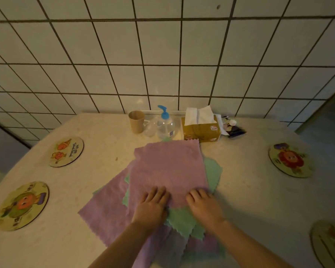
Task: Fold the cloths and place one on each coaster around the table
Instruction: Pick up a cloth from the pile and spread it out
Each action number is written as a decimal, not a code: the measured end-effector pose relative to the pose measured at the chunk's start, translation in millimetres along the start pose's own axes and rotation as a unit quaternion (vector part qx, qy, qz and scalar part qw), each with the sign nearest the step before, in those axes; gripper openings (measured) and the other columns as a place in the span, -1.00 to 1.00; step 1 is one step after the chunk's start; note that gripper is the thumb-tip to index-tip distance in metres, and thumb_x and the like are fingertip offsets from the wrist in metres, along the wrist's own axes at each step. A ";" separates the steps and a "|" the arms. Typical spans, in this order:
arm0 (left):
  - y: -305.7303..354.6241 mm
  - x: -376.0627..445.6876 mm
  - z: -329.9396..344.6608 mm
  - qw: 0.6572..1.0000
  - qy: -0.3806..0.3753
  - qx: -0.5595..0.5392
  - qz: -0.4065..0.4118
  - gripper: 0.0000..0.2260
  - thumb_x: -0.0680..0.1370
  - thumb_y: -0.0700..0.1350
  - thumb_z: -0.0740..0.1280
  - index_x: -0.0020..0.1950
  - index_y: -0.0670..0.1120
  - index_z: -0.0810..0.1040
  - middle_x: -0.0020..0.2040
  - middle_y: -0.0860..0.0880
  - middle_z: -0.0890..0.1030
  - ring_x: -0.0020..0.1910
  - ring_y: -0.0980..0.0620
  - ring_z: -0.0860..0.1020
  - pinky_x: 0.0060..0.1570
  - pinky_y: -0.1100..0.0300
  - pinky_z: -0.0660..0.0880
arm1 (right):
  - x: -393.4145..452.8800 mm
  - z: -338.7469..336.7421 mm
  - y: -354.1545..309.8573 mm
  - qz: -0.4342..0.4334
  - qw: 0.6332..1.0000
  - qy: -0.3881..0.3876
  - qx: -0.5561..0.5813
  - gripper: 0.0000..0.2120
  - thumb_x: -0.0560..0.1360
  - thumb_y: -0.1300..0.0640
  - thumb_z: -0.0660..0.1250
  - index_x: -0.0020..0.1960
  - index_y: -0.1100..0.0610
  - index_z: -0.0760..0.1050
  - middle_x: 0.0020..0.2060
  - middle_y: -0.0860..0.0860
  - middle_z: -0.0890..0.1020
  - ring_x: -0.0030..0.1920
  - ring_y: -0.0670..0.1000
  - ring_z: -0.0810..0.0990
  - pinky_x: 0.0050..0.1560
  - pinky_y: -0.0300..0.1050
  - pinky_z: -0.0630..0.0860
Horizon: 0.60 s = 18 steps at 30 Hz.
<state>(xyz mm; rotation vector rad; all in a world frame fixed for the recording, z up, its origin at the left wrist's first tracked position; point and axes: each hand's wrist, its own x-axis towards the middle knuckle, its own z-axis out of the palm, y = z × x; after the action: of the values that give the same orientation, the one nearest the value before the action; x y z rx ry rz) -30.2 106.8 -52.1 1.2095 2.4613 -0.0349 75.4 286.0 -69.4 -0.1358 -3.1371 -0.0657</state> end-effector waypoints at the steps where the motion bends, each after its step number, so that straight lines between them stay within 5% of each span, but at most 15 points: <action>1: 0.2 1.7 -2.1 1.000 0.003 0.011 0.002 -0.34 0.42 0.15 -0.12 0.46 0.02 0.34 0.50 0.00 0.26 0.43 -0.17 0.33 0.31 -0.16 0.33 | 2.6 -1.2 0.9 0.002 1.000 0.004 -0.009 -0.81 0.25 0.14 0.18 -0.25 0.09 0.56 -0.30 0.02 0.58 -0.32 0.08 0.58 -0.45 -0.09 0.50; 4: -2.8 4.5 -4.4 0.999 0.002 0.039 0.023 -0.51 0.34 0.15 0.10 0.13 0.08 0.64 0.15 0.06 0.64 0.05 -0.03 0.65 -0.11 0.05 0.61 | 8.2 -8.7 5.2 -0.011 1.000 -0.022 -0.009 -0.75 0.08 0.19 0.49 -0.28 0.11 0.53 -0.31 0.03 0.56 -0.33 0.09 0.57 -0.50 -0.08 0.49; 8: -13.6 5.3 -8.3 0.995 0.045 0.058 0.067 -0.54 0.22 0.18 0.44 0.08 0.11 0.66 0.09 0.14 0.65 0.00 0.09 0.65 -0.15 0.18 0.60 | 19.2 -20.8 18.7 0.039 0.997 -0.062 0.026 -0.58 -0.17 0.21 0.59 -0.39 0.10 0.48 -0.46 0.00 0.51 -0.46 0.03 0.54 -0.61 -0.17 0.41; 11: -24.8 3.0 -12.9 0.996 0.073 0.053 0.021 -0.42 0.05 0.06 0.63 0.06 0.07 0.69 0.07 0.12 0.66 -0.02 0.09 0.66 -0.16 0.20 0.60 | 28.6 -36.8 31.5 0.052 0.997 -0.059 0.028 -0.61 -0.03 0.26 0.59 -0.30 0.10 0.48 -0.41 0.00 0.53 -0.46 0.01 0.54 -0.59 -0.16 0.41; 14: -43.6 -6.0 -20.7 0.990 0.126 0.040 -0.038 -0.52 0.18 -0.09 0.61 0.09 0.04 0.67 0.10 0.08 0.65 0.04 0.03 0.64 -0.11 0.12 0.61 | 33.2 -54.4 45.1 0.069 0.995 -0.055 0.045 -0.83 0.41 0.26 0.32 0.00 0.14 0.46 -0.09 0.06 0.58 -0.11 0.10 0.59 -0.28 -0.09 0.39; 18: -63.9 -17.0 -41.6 0.978 0.164 -0.094 -0.087 -0.66 0.58 -0.13 0.21 0.34 0.06 0.50 0.34 0.09 0.49 0.30 0.00 0.48 0.21 0.05 0.47 | 36.3 -78.5 49.9 0.119 0.990 -0.019 0.067 -0.81 0.47 0.30 0.24 0.06 0.16 0.46 -0.01 0.08 0.57 0.01 0.13 0.55 -0.22 -0.06 0.37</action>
<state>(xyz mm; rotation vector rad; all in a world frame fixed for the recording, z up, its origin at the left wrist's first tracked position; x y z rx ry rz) -83.7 62.0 -17.2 0.9803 2.7715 0.3707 43.4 335.5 11.3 -0.5128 -3.1217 0.1499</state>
